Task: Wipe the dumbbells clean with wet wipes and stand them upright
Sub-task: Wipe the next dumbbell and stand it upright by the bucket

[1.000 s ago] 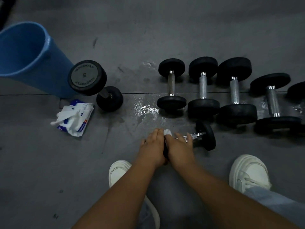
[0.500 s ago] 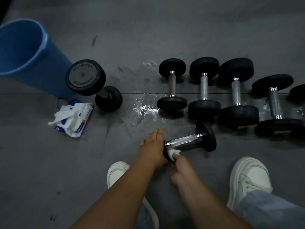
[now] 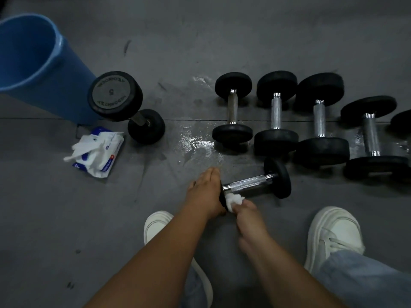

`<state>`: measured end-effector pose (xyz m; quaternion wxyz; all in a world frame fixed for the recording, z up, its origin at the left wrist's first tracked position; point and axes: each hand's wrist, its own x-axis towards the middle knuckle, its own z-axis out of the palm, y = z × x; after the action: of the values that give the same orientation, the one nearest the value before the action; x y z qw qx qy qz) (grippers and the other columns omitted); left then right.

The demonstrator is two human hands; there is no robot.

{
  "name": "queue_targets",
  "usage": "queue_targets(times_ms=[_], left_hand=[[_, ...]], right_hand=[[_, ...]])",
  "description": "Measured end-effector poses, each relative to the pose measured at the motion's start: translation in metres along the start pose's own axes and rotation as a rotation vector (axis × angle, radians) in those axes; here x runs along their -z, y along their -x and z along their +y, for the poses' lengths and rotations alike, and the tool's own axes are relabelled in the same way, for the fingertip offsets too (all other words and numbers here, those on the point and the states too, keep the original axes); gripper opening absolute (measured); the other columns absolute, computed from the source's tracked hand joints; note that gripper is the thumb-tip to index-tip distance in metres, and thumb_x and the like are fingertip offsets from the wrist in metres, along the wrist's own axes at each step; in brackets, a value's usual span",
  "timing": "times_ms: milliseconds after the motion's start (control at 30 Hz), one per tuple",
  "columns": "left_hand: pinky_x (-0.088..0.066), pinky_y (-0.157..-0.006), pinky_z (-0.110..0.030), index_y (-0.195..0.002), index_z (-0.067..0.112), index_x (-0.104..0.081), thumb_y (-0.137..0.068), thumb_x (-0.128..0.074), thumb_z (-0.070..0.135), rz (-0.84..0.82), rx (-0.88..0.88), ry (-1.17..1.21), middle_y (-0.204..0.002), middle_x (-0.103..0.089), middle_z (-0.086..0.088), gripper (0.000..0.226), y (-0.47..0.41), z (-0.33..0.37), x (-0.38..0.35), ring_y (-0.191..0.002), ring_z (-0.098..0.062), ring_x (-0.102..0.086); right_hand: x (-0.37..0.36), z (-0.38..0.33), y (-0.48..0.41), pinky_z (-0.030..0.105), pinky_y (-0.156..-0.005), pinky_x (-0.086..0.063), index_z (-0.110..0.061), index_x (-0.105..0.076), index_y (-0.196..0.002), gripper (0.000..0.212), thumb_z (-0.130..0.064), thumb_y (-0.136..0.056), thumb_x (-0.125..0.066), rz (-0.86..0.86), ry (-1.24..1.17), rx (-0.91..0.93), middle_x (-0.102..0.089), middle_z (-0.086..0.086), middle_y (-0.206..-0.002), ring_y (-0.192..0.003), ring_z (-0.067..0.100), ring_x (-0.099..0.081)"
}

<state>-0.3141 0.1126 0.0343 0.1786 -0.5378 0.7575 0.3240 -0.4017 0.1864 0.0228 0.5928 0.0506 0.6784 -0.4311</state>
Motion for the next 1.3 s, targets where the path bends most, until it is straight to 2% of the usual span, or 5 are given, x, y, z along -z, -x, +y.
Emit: queue_targets(times_ms=[133,233,1133,1233,1300], left_hand=[[-0.02,-0.118,-0.041,-0.155,0.016,-0.006,-0.07,-0.083,0.036,-0.001,0.013,0.032,-0.164,-0.01,-0.002,0.116,-0.004,-0.001,0.002,-0.149,-0.02,-0.019],[-0.02,-0.118,-0.042,-0.156,0.017,-0.005,-0.073,-0.079,0.035,0.002,0.007,0.051,-0.164,-0.01,-0.002,0.113,-0.003,0.0,0.002,-0.149,-0.02,-0.019],[-0.021,-0.119,-0.042,-0.155,0.019,-0.006,-0.066,-0.084,0.035,0.021,0.007,0.002,-0.163,-0.01,0.0,0.12,0.001,0.0,-0.002,-0.149,-0.019,-0.018],[-0.019,-0.119,-0.041,-0.156,0.018,-0.005,-0.068,-0.083,0.04,0.019,-0.002,0.022,-0.164,-0.008,-0.001,0.12,0.0,0.0,0.0,-0.15,-0.019,-0.015],[-0.017,-0.12,-0.041,-0.156,0.019,-0.004,-0.064,-0.085,0.043,0.004,-0.001,0.001,-0.165,-0.008,-0.001,0.125,-0.003,-0.001,0.004,-0.15,-0.019,-0.014]], right_hand=[[0.001,-0.017,-0.016,0.033,-0.1,-0.037,-0.022,-0.06,-0.113,0.028,-0.021,-0.09,-0.044,0.1,0.976,0.778,-0.068,-0.003,-0.103,-0.105,0.017,-0.059],[0.006,-0.018,-0.035,0.04,-0.112,-0.007,-0.027,-0.051,-0.127,0.04,-0.029,-0.087,-0.049,-0.051,1.51,0.868,-0.059,0.0,-0.128,-0.132,0.014,-0.042],[0.004,-0.023,-0.033,0.043,-0.111,0.005,-0.028,-0.048,-0.127,0.036,-0.029,-0.09,-0.048,-0.018,1.633,0.918,-0.058,0.0,-0.131,-0.138,0.015,-0.034],[0.017,0.0,-0.01,0.037,-0.103,-0.021,-0.025,-0.064,-0.1,0.024,-0.025,-0.087,-0.044,0.141,1.291,0.954,-0.069,-0.004,-0.094,-0.103,0.013,-0.059],[0.026,0.02,0.004,0.026,-0.084,-0.039,-0.02,-0.064,-0.092,0.016,-0.011,-0.09,-0.051,0.208,0.848,0.65,-0.068,0.001,-0.084,-0.09,0.019,-0.061]])
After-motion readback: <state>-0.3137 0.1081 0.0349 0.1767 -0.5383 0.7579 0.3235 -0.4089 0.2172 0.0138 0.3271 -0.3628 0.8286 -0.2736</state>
